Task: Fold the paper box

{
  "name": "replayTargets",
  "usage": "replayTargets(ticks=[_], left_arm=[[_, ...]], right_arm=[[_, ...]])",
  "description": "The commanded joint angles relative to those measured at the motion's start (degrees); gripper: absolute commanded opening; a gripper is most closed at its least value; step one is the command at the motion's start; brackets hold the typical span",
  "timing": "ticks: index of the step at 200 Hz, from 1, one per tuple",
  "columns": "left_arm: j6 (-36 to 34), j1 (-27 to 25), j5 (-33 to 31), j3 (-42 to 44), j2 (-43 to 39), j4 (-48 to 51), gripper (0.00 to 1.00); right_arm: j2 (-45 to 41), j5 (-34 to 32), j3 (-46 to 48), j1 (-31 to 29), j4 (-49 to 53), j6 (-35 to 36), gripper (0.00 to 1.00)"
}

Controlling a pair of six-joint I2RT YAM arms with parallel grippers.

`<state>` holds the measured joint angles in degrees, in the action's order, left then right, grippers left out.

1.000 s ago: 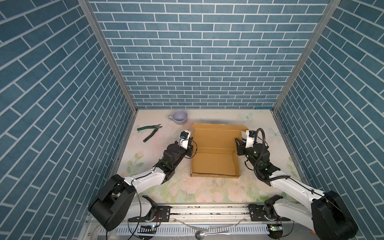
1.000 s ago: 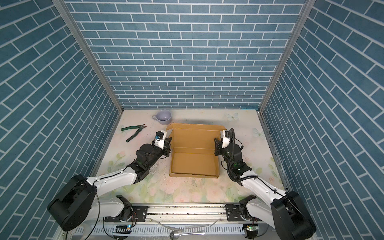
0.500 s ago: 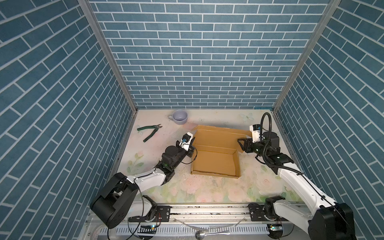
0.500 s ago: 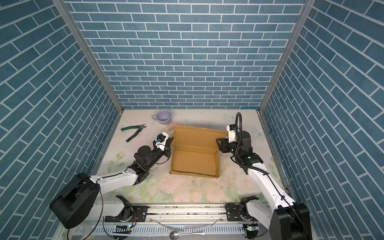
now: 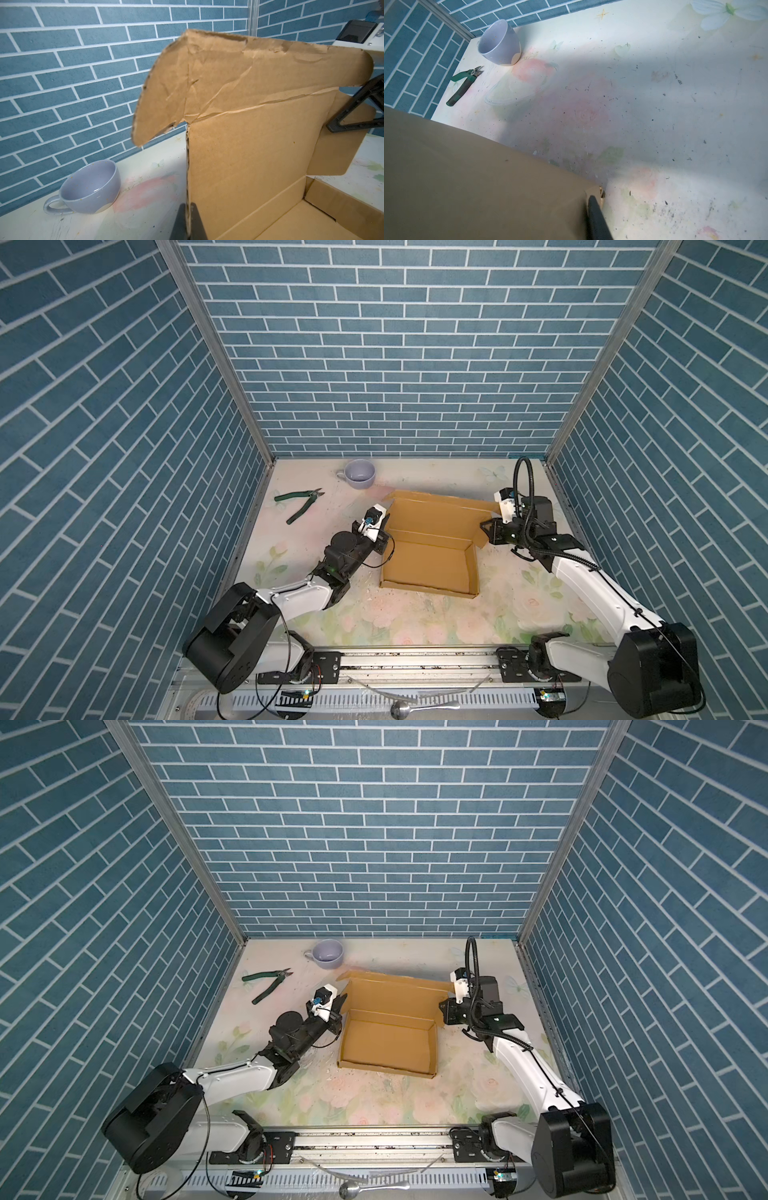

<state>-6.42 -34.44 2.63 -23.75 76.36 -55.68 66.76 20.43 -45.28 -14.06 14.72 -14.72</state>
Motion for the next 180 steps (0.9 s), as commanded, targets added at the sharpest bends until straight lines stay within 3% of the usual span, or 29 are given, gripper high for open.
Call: replayTargets(ticks=[1,20,54,93,117,180], left_arm=[[2.03,-0.10,-0.45,0.02,-0.19,-1.70,0.00],[3.42,-0.52,-1.42,0.84,-0.07,-3.31,0.00],[4.40,-1.59,-3.04,2.25,-0.41,-4.29,0.00],[6.05,-1.69,-4.88,5.37,-0.72,-6.14,0.00],[6.49,-1.71,-6.58,7.58,-1.99,-6.27,0.00],[10.48,-1.69,-8.52,9.56,-5.12,-2.79,0.03]], right_arm=[[-1.95,-2.56,-1.28,-2.38,2.52,-4.50,0.07],[-3.36,-7.11,0.45,-5.13,1.12,-8.69,0.00],[-6.30,-12.87,4.49,-10.68,-5.89,-17.27,0.00],[-8.38,-25.03,10.29,-18.52,-14.28,-26.09,0.00],[-9.36,-29.21,10.68,-20.73,-14.61,-26.28,0.00],[-8.91,-32.14,12.18,-25.60,-17.84,-23.56,0.00]])
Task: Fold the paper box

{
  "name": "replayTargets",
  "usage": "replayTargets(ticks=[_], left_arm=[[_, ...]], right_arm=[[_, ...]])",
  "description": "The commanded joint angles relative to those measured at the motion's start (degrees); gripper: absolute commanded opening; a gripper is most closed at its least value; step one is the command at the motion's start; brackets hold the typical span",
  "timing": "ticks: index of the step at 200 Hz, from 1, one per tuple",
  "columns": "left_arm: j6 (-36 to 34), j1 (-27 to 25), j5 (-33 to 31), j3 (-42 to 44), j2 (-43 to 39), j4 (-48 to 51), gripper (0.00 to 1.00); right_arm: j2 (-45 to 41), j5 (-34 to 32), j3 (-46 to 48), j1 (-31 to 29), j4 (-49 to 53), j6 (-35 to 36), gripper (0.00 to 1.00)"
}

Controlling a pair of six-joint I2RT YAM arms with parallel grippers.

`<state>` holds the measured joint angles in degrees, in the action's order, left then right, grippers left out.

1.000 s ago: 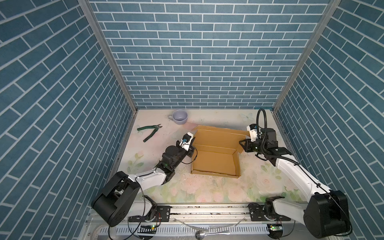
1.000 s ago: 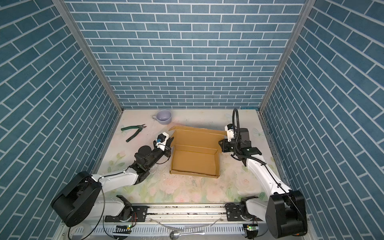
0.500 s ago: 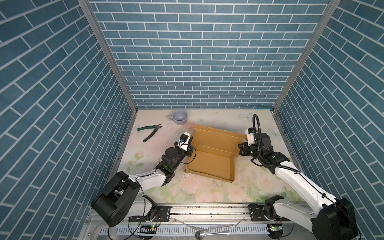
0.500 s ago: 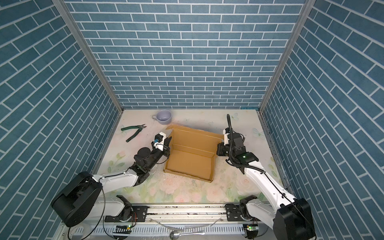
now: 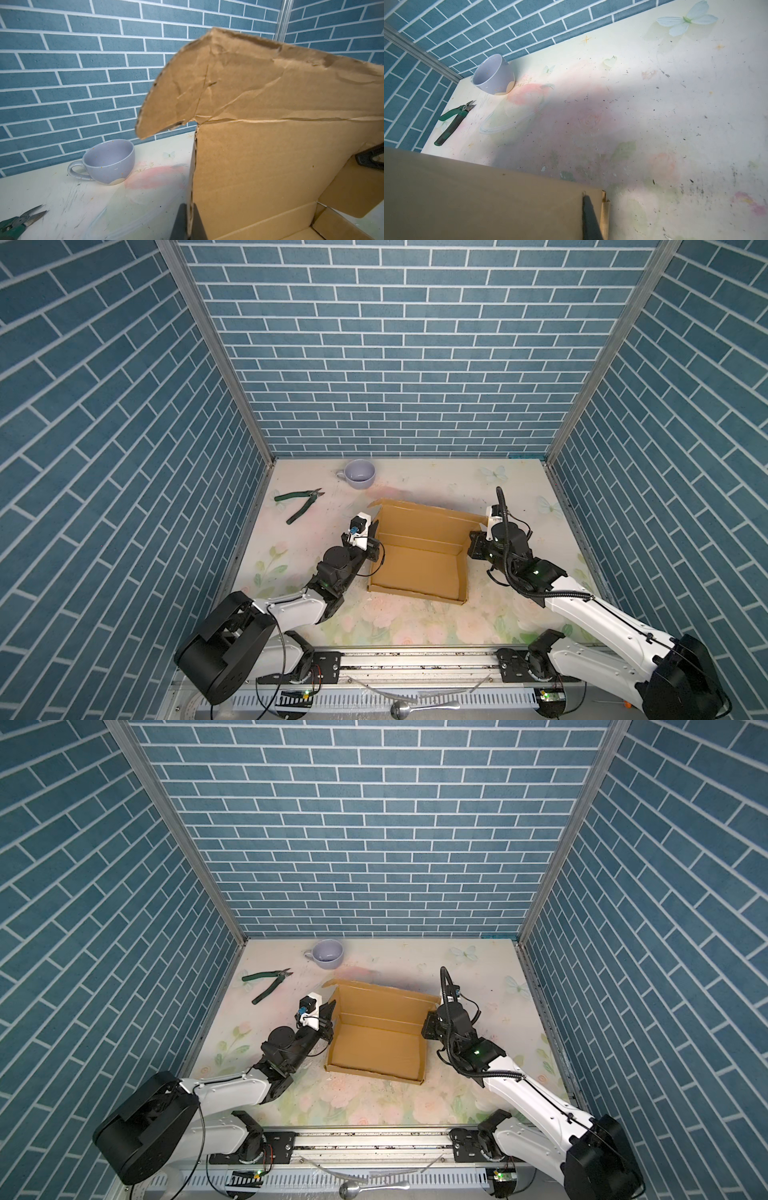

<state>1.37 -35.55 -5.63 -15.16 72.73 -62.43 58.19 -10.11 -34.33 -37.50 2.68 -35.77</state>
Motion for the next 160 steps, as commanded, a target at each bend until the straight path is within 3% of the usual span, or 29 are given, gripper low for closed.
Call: replayTargets(ticks=[1,33,62,99,120,139,160], left_arm=[[2.82,-0.62,-0.30,0.85,-1.69,4.24,0.03],[3.47,-0.18,0.19,-1.56,-8.52,17.24,0.21],[4.93,3.37,4.63,-4.51,-15.05,31.35,0.39],[6.54,10.46,13.31,-10.09,-21.05,45.10,0.54],[3.94,13.14,21.40,-15.43,-18.43,53.66,0.56],[1.07,13.93,28.22,-19.65,-16.37,60.48,0.64],[-4.77,14.60,30.17,-23.91,-12.83,69.85,0.69]], right_arm=[[-0.35,-1.72,1.30,-2.20,-5.82,-2.14,0.00],[-1.56,-4.46,2.12,-2.15,-5.34,11.47,0.00],[-1.29,-0.25,-0.12,-1.46,-4.45,22.18,0.00],[0.17,3.41,-2.83,0.24,-2.43,27.04,0.00],[0.84,5.61,-3.76,1.76,-2.30,27.77,0.00],[1.54,7.09,-4.60,2.49,-1.54,28.03,0.00],[1.32,7.82,-4.53,2.78,-1.53,28.36,0.00]])
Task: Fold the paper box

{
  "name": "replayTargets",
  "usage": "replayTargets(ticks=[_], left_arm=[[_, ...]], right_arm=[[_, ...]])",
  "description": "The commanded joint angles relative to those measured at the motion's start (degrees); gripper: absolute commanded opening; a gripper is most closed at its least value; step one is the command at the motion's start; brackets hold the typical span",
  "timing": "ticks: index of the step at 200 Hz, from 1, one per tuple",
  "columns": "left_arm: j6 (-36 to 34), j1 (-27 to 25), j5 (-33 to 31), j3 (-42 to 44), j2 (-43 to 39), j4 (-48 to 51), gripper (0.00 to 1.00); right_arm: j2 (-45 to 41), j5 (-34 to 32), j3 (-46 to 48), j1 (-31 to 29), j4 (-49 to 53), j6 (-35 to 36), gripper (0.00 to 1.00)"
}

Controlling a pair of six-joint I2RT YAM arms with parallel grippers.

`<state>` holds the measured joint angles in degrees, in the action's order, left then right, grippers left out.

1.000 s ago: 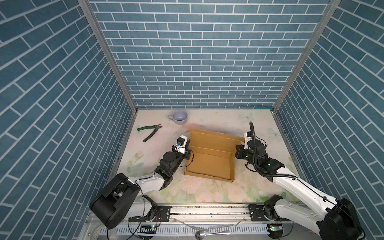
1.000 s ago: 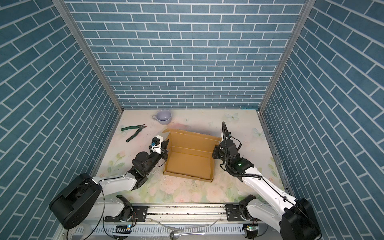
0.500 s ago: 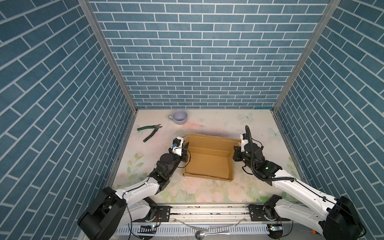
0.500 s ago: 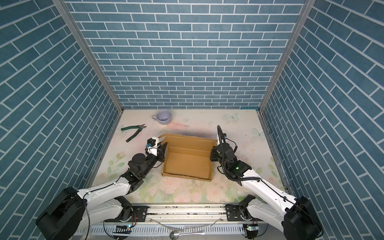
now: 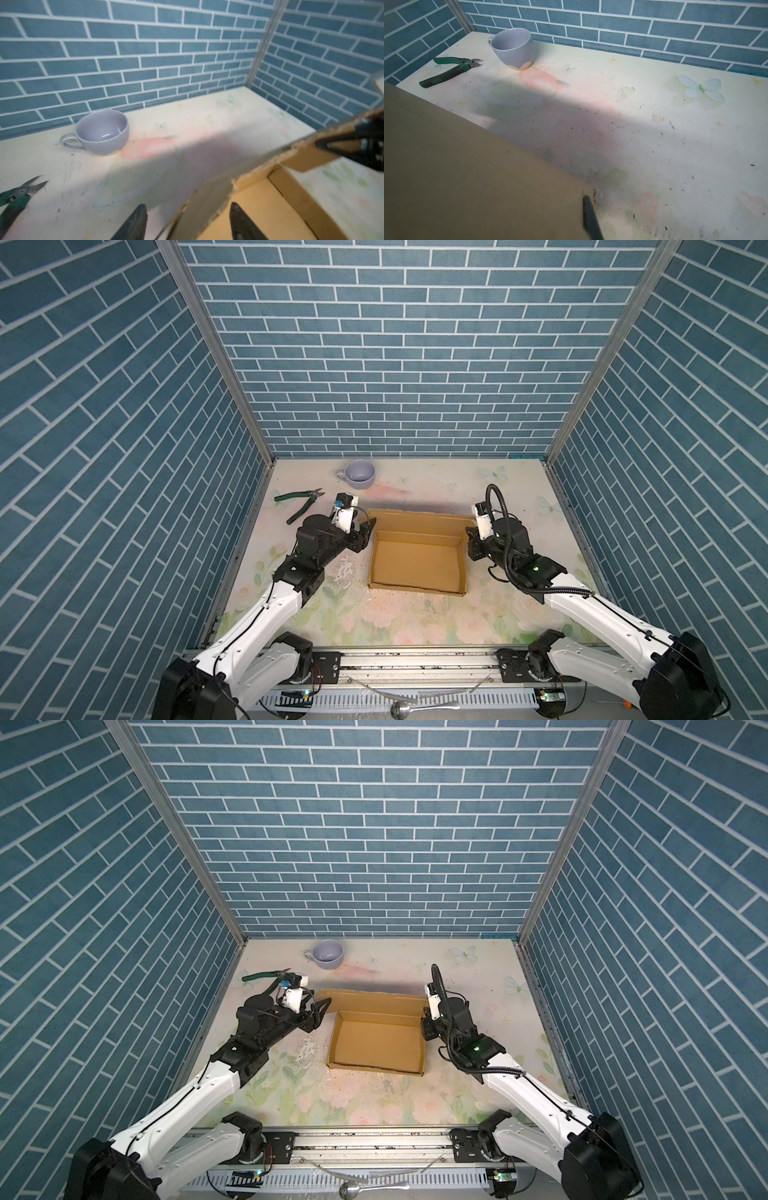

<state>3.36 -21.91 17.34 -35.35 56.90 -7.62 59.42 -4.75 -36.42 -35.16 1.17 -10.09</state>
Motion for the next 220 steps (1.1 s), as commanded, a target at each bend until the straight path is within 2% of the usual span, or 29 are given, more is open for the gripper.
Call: replayTargets(ticks=[1,16,35,70,93,100,118,142,191,220], left_arm=[[-6.95,1.11,7.06,-3.91,3.15,15.41,0.69],[-7.90,3.69,7.73,-6.83,5.94,18.12,0.69],[-6.63,5.65,10.02,-8.83,7.46,15.67,0.64],[-7.08,5.56,13.61,-13.85,12.91,17.32,0.42],[-8.33,5.48,14.02,-16.75,15.44,21.61,0.21],[-8.71,5.50,14.33,-17.30,15.60,23.06,0.17],[-8.77,5.40,14.10,-17.47,15.24,25.44,0.14],[-6.93,5.40,14.01,-17.01,14.59,26.73,0.14],[6.92,5.05,14.37,-14.05,14.12,18.09,0.01],[14.51,3.40,12.90,-12.29,13.48,11.02,0.00]], right_arm=[[0.13,2.51,-2.43,0.48,-0.03,2.69,0.00],[0.14,3.10,-2.30,0.90,-0.03,2.91,0.00],[0.01,3.62,-2.18,1.36,-0.17,2.96,0.00],[0.51,4.51,-3.12,1.49,0.21,3.27,0.00],[0.52,3.64,-4.30,1.49,1.58,2.58,0.00],[0.48,3.40,-4.65,1.49,1.96,1.61,0.00],[0.13,2.52,-4.50,1.17,1.64,-2.10,0.00],[-1.05,-2.87,-3.19,-0.74,-0.86,-5.29,0.00],[-0.79,-9.85,-2.80,-2.41,-6.34,-9.69,0.00],[-0.32,-11.89,-1.80,-3.23,-9.88,-12.57,0.00]])
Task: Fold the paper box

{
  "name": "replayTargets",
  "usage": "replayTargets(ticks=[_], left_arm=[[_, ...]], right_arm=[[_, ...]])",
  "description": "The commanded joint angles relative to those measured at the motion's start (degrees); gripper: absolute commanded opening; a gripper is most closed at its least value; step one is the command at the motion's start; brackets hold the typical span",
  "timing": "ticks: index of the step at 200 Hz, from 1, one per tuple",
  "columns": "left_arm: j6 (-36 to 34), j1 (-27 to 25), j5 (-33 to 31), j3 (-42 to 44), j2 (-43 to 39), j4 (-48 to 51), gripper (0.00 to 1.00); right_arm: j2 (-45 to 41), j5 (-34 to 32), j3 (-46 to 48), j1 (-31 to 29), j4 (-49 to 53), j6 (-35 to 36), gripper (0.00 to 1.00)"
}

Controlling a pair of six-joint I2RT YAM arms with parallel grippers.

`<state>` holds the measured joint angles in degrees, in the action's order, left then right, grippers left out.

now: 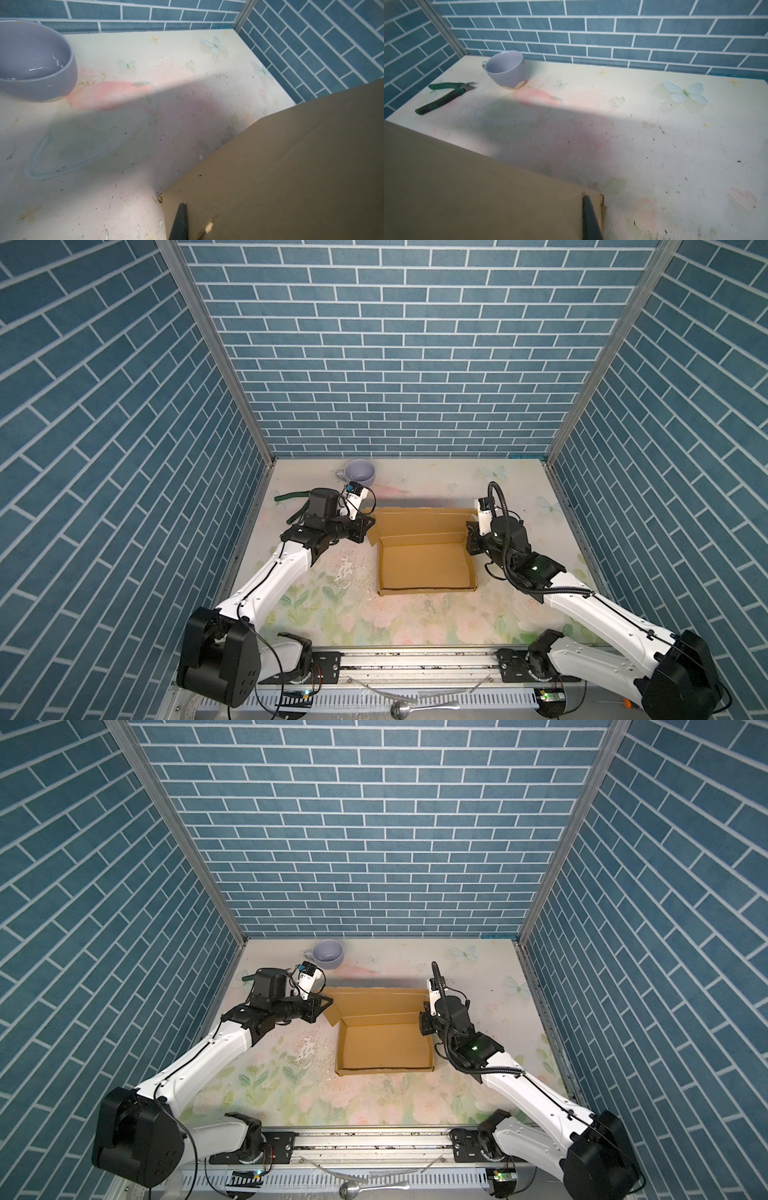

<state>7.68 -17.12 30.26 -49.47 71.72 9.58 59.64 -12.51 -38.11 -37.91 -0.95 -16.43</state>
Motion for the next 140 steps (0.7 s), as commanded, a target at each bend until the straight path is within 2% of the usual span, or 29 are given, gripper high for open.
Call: replayTargets(ticks=[1,38,67,105,140], left_arm=[[10.26,-1.54,-0.15,1.92,-1.37,-6.30,0.00],[12.09,-5.10,-4.17,4.67,-2.15,-10.00,0.00],[12.05,-6.31,-7.75,6.93,-4.36,-12.81,0.00],[12.45,-12.10,-14.35,11.13,-7.64,-17.48,0.00],[16.01,-14.46,-17.63,14.57,-10.25,-17.39,0.00]], right_arm=[[-0.47,-4.20,-0.03,-0.53,-7.80,-6.37,0.00],[-1.33,-4.78,4.94,-1.28,-9.11,-12.37,0.00],[-5.01,-5.41,10.84,-1.38,-9.47,-13.27,0.00],[-8.78,-5.81,15.83,-1.38,-9.25,-14.72,0.00],[-9.54,-6.28,18.12,-1.66,-10.70,-17.94,0.00]])
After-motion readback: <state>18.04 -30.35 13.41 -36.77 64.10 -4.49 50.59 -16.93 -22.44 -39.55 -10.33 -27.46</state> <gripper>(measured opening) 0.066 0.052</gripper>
